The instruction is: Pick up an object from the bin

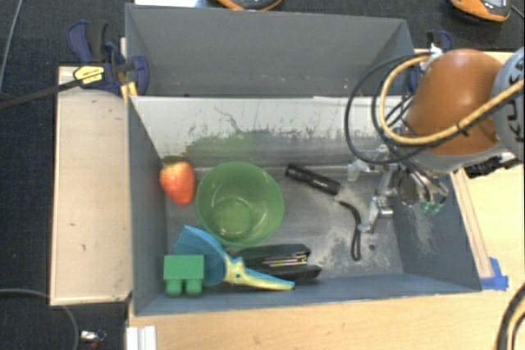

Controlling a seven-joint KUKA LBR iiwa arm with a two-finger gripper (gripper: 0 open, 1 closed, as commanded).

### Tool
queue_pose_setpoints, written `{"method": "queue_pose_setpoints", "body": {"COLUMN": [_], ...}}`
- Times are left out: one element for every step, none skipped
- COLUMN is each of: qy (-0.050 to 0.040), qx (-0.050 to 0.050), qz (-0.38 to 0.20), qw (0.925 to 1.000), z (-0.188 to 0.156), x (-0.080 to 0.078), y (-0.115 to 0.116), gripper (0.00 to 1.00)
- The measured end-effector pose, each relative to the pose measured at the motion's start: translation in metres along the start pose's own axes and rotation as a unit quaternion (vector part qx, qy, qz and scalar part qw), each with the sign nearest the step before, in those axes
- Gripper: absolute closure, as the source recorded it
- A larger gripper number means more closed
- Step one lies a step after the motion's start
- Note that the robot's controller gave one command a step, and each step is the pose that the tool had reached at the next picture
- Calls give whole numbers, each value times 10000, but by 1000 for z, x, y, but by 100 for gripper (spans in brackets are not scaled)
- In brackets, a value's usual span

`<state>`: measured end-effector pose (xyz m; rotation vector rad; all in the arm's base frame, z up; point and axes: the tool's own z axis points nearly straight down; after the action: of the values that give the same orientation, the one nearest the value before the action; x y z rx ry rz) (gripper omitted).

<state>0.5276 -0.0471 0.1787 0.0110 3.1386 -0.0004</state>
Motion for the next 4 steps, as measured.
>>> {"method": "queue_pose_setpoints", "body": {"qy": [34,-30,3,-41], "qx": [4,-5,1,-2], "qz": [2322,2799,2339,2719], "qw": [9727,9600,9723,9623], "z": [111,108,109,108], "x": [-2,-10,-5,-9], "y": [-27,-32,-28,-32], "gripper": [0,0,0,0]}}
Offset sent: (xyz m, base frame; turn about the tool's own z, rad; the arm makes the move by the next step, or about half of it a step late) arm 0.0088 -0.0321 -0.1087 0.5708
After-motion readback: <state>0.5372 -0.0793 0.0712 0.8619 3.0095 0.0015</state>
